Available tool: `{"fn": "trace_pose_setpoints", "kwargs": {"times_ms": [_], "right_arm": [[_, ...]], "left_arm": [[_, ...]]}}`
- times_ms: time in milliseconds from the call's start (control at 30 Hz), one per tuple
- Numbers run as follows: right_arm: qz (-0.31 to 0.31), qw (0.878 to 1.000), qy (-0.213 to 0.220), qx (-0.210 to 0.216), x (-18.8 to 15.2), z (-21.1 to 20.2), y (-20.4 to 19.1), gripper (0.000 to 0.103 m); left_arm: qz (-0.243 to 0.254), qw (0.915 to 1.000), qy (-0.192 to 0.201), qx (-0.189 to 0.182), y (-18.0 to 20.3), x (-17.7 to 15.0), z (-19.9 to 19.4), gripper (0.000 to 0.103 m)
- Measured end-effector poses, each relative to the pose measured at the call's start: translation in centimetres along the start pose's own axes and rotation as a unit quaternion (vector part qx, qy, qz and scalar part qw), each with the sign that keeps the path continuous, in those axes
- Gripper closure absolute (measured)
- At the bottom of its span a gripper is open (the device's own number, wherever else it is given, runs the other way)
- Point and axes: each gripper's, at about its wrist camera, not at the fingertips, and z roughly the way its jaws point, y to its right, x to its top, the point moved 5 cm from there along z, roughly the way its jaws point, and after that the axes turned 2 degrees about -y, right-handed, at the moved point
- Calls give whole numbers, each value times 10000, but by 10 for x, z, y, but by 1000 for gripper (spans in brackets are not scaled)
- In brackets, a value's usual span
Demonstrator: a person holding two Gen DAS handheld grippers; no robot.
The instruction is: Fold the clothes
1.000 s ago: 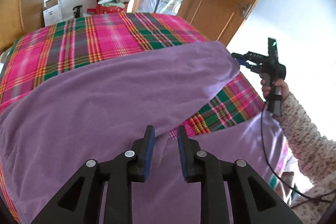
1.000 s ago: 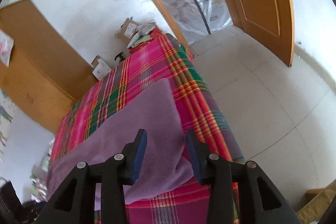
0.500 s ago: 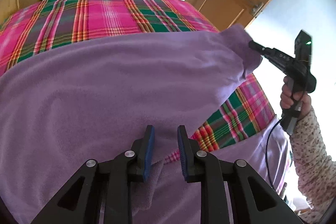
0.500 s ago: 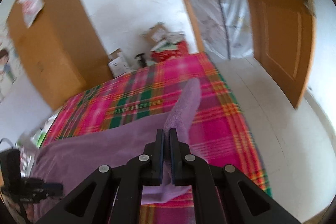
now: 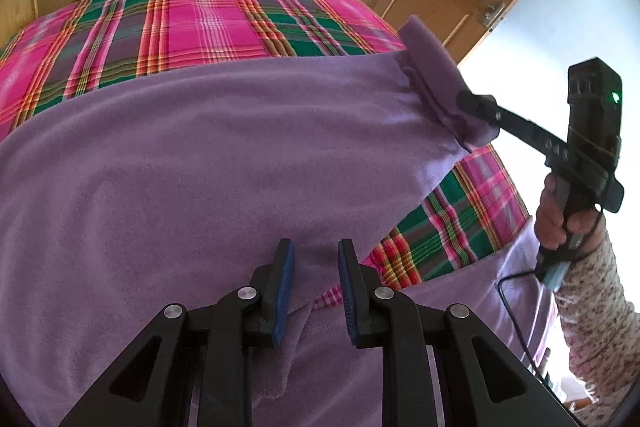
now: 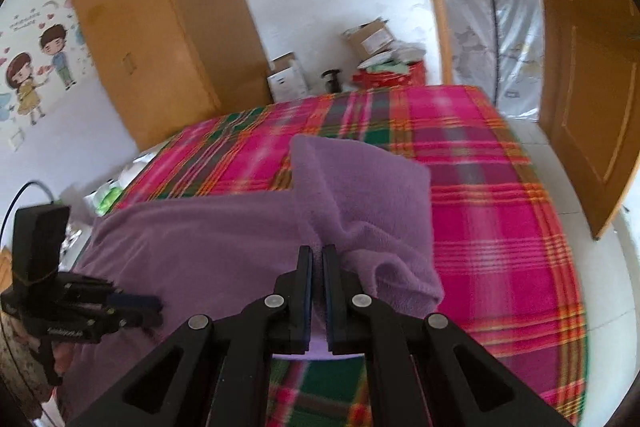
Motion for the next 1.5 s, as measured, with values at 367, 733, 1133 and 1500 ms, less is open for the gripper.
{"fn": "trace_pose_setpoints", "kwargs": {"times_ms": [367, 733, 1133, 1500], "right_arm": [[-267, 9986, -263, 378, -23, 8, -33, 98], [116, 9954, -593, 739, -32, 11, -28, 93], [625, 9938, -164, 910, -20, -38, 10, 85], [2642, 9578, -541, 997, -29, -9, 90, 64]], "left_arm": [[-113, 9994, 312, -34, 4, 9, -9, 80], [-132, 9998, 139, 88, 7, 9, 5, 80], [-177, 9996, 108, 178, 4, 9, 10, 80], [12, 9989, 86, 464, 12, 8, 11, 78]]}}
